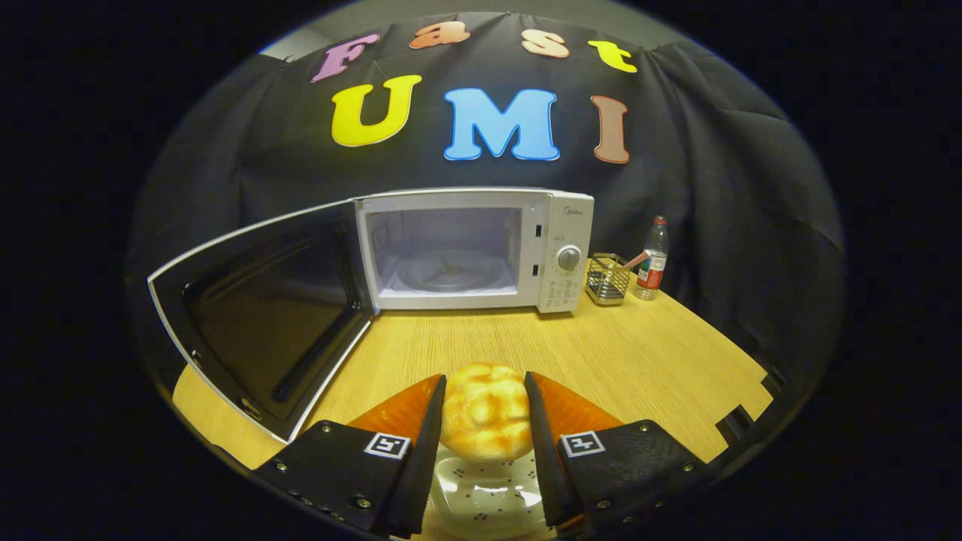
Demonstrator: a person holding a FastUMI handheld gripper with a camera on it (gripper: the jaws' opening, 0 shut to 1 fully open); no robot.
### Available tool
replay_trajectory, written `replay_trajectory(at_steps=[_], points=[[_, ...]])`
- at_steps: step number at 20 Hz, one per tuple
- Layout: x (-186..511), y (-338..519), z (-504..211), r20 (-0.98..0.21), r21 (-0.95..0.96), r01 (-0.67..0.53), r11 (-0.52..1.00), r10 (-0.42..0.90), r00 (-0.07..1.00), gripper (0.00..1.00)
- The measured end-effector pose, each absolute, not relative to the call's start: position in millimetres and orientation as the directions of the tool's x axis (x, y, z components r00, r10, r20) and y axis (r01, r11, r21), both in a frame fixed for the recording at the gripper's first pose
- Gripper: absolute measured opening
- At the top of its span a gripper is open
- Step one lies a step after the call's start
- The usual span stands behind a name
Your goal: Open the microwave, put the food inside, and close the microwave door.
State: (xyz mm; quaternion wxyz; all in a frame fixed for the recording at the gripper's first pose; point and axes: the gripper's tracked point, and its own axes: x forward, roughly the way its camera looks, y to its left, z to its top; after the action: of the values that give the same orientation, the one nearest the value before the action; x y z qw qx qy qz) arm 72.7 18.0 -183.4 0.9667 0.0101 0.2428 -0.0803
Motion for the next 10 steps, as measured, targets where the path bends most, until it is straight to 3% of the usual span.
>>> replay_trajectory(at_steps=[10], points=[[165.5,22.4,-133.0,-0.365,0.150,0.209,0.967,-0.142,0.920,0.58]])
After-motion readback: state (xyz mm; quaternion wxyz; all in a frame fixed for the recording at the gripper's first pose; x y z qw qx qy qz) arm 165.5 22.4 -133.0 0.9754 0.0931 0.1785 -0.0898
